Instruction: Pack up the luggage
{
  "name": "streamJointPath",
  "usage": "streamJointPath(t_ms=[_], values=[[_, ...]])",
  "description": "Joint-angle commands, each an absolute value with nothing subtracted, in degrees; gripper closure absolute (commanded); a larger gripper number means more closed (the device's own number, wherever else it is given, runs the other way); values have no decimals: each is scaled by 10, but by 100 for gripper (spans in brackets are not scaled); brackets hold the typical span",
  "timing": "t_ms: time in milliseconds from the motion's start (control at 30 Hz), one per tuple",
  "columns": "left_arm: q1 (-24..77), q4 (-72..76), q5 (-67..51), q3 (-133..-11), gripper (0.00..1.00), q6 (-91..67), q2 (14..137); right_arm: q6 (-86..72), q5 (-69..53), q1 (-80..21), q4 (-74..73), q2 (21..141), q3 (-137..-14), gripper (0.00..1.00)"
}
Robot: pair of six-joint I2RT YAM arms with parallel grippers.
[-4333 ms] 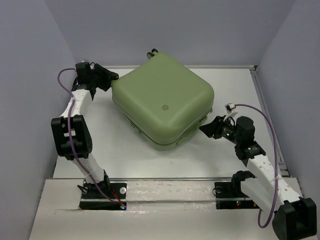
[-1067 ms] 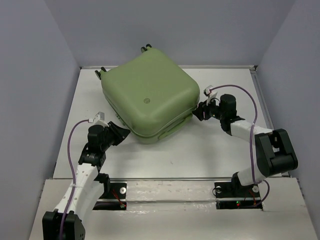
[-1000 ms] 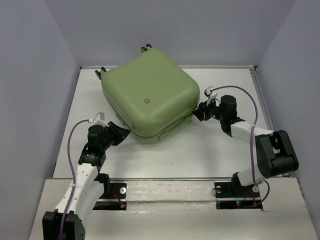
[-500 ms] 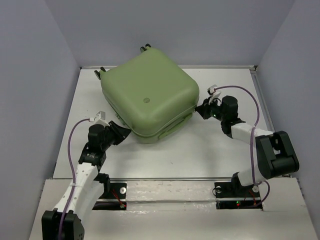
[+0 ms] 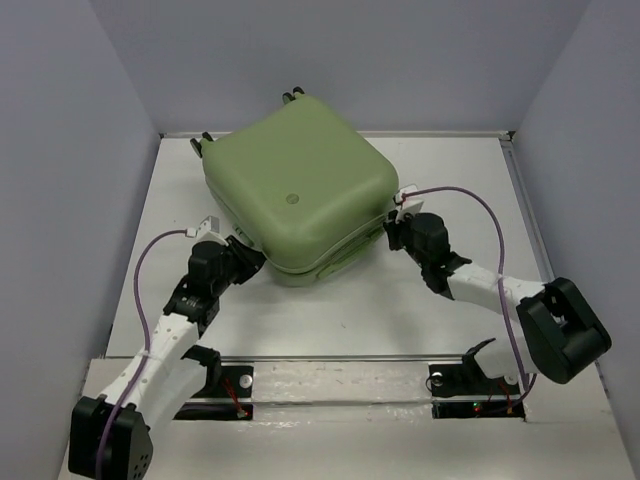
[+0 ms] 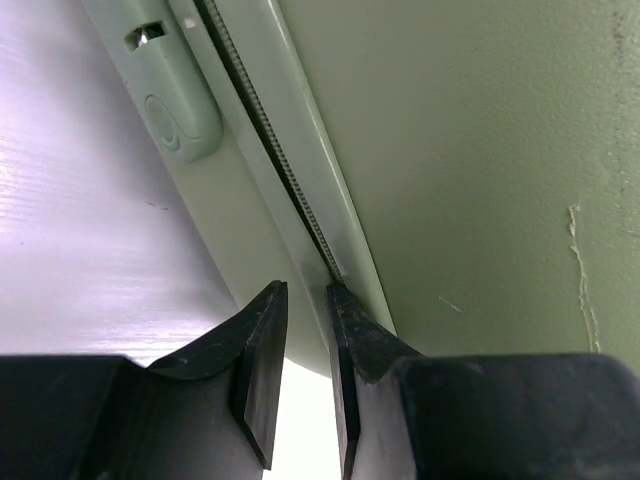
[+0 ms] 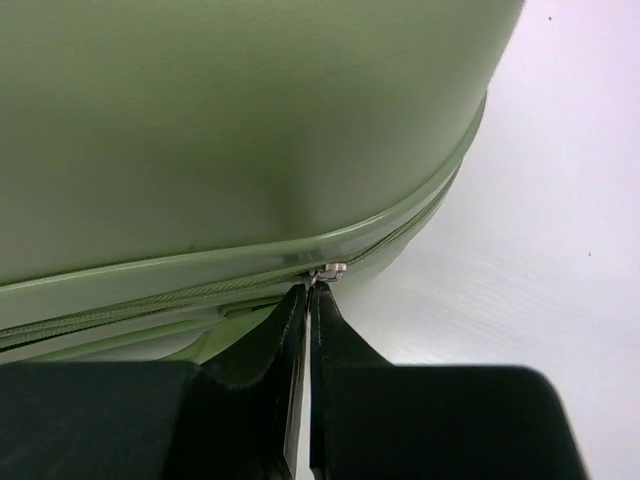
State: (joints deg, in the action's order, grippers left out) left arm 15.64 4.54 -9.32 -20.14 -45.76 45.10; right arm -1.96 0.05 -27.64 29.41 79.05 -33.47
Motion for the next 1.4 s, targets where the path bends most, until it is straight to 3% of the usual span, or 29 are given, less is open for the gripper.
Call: streamJointPath(t_ms=[0, 300, 500, 767, 1133, 1267, 1367], values=[[220, 181, -142, -239, 66, -505, 494, -104, -114, -458, 264, 759, -311, 93], [248, 194, -106, -254, 66, -517, 509, -134, -23, -520, 150, 705, -301, 93], [265, 217, -106, -251, 66, -526, 532, -185, -88, -566, 209, 740, -323, 93], [311, 209, -97, -316, 69, -498, 584, -211, 75, -757, 299, 837, -431, 93], [359, 144, -93, -380, 69, -435, 639, -231, 264, -765, 309, 861, -498, 93], [367, 138, -130, -402, 58, -397, 652, -246, 298, -765, 326, 822, -451, 93], [367, 70, -87, -439, 26, -360, 621, -275, 322, -765, 287, 741, -366, 93]])
